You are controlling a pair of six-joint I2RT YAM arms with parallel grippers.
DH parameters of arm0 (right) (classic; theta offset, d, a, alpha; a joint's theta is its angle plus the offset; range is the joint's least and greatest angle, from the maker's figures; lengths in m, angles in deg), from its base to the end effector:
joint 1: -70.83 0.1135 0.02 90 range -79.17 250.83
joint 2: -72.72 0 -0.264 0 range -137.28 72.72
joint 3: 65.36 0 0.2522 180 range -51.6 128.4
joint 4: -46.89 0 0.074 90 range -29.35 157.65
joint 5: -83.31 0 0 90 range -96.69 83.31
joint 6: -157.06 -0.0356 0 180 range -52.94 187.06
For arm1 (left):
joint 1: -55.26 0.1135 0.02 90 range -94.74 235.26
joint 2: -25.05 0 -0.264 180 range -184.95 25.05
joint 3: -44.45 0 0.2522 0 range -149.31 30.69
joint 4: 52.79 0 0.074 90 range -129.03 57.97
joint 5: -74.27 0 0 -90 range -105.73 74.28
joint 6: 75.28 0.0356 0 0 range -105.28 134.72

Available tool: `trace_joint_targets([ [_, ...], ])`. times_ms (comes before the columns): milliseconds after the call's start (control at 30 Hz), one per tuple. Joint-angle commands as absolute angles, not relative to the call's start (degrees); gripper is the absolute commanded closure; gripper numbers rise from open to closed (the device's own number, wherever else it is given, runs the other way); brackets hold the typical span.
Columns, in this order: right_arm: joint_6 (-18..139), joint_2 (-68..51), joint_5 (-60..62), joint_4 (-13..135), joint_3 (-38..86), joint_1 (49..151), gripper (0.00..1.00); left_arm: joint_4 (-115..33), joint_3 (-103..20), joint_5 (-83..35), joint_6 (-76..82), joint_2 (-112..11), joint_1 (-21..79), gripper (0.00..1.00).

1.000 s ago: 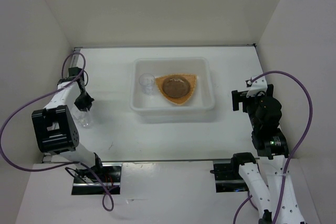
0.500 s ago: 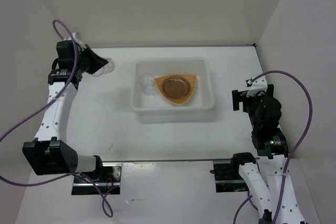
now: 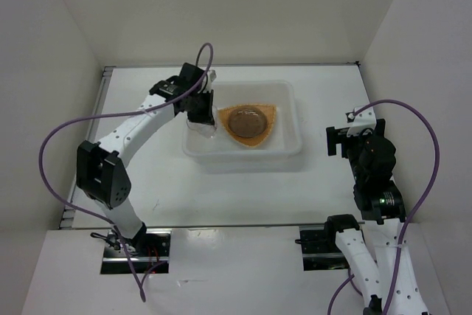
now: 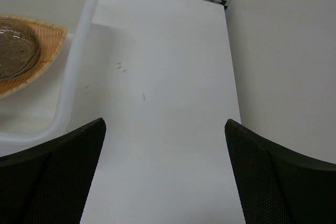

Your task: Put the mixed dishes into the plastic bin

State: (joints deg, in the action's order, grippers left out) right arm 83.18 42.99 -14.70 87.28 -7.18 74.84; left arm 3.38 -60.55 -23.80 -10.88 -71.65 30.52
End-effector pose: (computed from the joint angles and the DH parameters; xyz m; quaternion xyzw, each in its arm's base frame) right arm 0.1194 0.0034 0.3420 -0.0921 0.7707 -0.1202 0.6190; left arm 0.3373 -0.1609 0.3311 0.0183 0.9310 -0.2119 0.2966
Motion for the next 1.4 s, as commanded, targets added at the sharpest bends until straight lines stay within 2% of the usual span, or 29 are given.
trace_joint_targets([
  [0, 83.06, 43.45, -15.22, 85.08, -7.66, 75.40, 0.02, 4.83, -59.48, -16.87, -8.83, -73.29, 28.71, 1.00],
  [300, 83.06, 43.98, -15.74, 85.08, -8.19, 75.40, 0.02, 4.21, -61.15, -14.32, -8.83, -82.96, 25.38, 0.99],
  [500, 83.06, 43.98, -16.27, 84.56, -8.19, 75.40, 0.02, 4.21, -64.84, -13.79, -8.30, -88.05, 25.37, 0.86],
  [633, 83.06, 43.37, -16.80, 84.56, -8.19, 75.40, 0.02, 6.84, -68.79, -10.46, -9.10, -89.12, 24.85, 0.50],
  [667, 83.06, 43.37, -17.58, 84.56, -8.19, 75.40, 0.02, 6.85, -69.67, -9.67, -9.62, -88.07, 24.85, 0.33],
  [700, 83.06, 41.80, -18.28, 84.56, -8.19, 75.40, 0.02, 6.85, -70.64, -8.53, -10.41, -86.24, 24.85, 0.26],
  [867, 82.53, 35.99, -21.28, 84.56, -6.52, 75.40, 0.02, 3.96, -77.41, -1.49, -11.47, -73.61, 23.62, 0.01],
  [1000, 85.95, 33.10, -17.51, 90.24, -3.10, 75.92, 0.02, -2.81, -72.59, -3.94, -11.47, -62.59, 26.42, 0.00],
  [1200, 91.22, 33.35, -14.42, 97.82, -0.10, 75.93, 0.02, 2.98, -65.48, -2.45, -10.77, -53.54, 30.55, 0.00],
  [1367, 91.23, 33.87, -16.62, 98.35, 0.43, 76.54, 0.02, 1.33, -52.23, 0.61, -11.91, -42.03, 33.37, 0.00],
])
